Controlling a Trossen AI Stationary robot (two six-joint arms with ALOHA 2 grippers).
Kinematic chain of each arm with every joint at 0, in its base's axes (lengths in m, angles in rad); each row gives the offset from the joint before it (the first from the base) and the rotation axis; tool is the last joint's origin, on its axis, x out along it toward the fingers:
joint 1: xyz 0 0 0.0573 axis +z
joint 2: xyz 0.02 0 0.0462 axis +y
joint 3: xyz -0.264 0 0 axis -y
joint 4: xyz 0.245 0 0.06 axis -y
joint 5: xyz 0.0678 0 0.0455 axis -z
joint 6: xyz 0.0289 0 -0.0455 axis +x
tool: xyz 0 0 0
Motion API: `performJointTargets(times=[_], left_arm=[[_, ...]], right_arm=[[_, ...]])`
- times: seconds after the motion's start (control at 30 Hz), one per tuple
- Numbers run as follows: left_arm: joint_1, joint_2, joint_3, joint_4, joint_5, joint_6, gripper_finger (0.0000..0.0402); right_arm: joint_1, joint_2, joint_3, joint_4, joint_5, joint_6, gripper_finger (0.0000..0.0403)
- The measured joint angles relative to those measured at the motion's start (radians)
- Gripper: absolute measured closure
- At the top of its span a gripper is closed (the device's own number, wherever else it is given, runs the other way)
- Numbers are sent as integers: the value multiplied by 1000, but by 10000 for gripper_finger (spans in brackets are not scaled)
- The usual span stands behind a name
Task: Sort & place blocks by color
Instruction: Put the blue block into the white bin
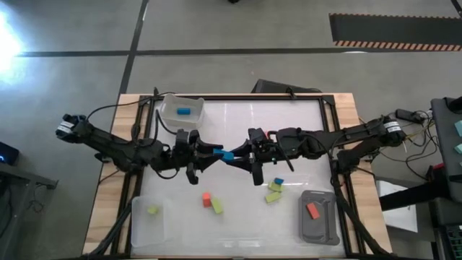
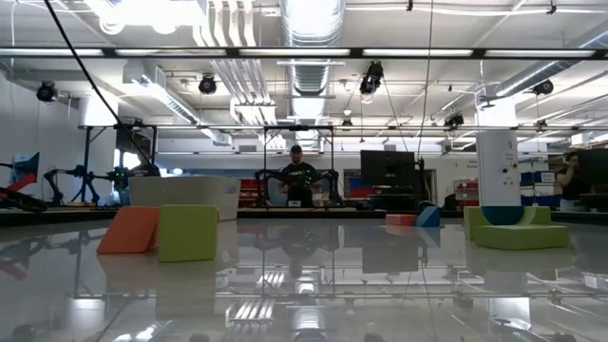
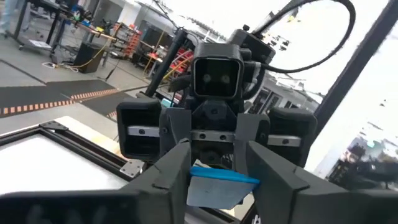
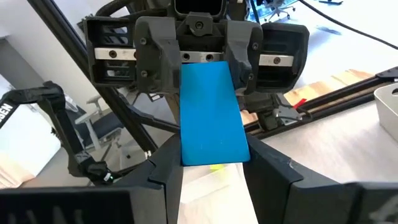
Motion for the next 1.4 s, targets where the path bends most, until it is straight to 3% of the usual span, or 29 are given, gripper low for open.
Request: performJointTargets(times=[0.7, 0.97, 1.13, 1.23, 1.33, 1.4], left_arm=[[53, -13, -6, -23, 27, -63, 286], [53, -14, -6, -27, 16, -63, 286], [74, -15, -7, -45, -43, -63, 286], [134, -21, 4, -193, -56, -142, 286], [240, -20, 62, -521, -44, -283, 286], [350, -20, 121, -775, 37, -344, 286]], right_arm=[[-4, -33, 0, -53, 26, 83, 179], [-19, -74, 1, -108, 26, 93, 165], [-41, -113, 2, -229, 26, 126, 167], [-53, -150, 2, -344, 27, 137, 167], [-64, -187, 2, -451, 26, 160, 166], [-73, -208, 2, -510, 26, 158, 166]])
